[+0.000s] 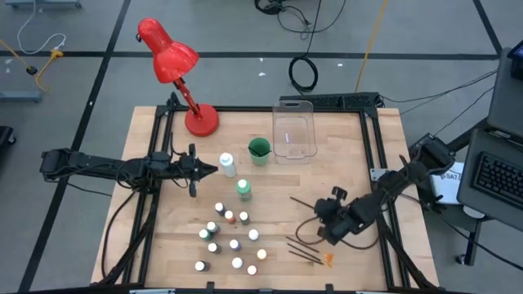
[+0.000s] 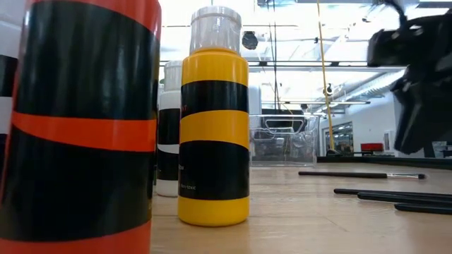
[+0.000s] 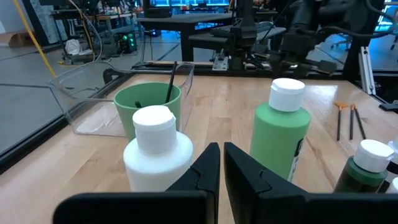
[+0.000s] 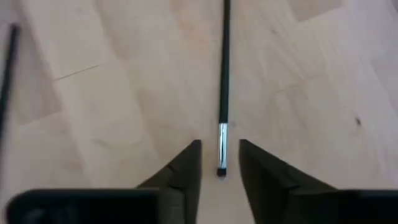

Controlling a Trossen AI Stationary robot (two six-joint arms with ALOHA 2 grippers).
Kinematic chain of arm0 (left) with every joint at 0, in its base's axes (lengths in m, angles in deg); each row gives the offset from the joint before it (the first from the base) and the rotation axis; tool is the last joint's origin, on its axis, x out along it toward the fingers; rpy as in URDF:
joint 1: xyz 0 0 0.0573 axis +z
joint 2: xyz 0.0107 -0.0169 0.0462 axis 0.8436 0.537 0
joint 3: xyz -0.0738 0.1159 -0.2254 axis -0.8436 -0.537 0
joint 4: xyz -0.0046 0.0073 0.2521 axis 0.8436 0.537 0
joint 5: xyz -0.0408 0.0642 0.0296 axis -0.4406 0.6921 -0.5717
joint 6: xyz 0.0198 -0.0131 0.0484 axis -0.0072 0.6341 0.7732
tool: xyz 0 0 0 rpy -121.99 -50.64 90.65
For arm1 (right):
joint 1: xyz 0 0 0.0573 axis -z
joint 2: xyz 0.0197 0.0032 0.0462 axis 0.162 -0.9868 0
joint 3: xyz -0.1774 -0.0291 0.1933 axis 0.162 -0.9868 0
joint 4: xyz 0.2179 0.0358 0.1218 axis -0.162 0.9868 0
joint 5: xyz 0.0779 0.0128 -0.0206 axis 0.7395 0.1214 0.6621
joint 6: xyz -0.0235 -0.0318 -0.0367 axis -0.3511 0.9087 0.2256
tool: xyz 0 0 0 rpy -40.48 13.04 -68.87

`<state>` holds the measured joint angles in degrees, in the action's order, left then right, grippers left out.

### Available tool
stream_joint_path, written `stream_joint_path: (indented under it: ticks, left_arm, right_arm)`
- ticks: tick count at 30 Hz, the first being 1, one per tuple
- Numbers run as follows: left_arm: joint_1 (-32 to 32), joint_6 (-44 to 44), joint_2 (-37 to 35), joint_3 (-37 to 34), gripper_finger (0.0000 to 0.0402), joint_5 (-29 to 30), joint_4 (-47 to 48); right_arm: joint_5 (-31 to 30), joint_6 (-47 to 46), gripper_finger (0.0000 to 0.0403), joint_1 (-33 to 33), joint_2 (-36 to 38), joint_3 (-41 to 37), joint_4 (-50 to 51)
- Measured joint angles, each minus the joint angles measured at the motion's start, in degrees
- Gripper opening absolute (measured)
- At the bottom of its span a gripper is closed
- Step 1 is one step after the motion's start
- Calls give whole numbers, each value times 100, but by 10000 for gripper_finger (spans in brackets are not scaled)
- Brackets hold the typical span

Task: Pick & Place Paint Supplies
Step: Put the silver paint brush into the green cup

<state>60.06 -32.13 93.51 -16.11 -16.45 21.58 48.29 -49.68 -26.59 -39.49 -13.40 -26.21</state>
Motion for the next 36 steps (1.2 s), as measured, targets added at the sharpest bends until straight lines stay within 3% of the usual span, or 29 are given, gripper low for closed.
stream_joint_path:
  ticks: [5,9,21,29,36]
  left_arm:
    - [0,-1,1,0,26,0,4]
    - [0,-1,1,0,26,0,4]
    - [-1,77,0,0,26,2,7]
    - [-2,96,-1,0,26,2,6]
    - [0,94,-1,0,26,2,6]
  right_arm:
    - [827,-167,171,307,1,0,202]
    - [857,-158,183,334,-48,-4,636]
    - [685,195,160,557,-9,-764,77]
    - [613,880,155,552,-15,-815,-178]
    - [604,804,131,552,-22,-820,-377]
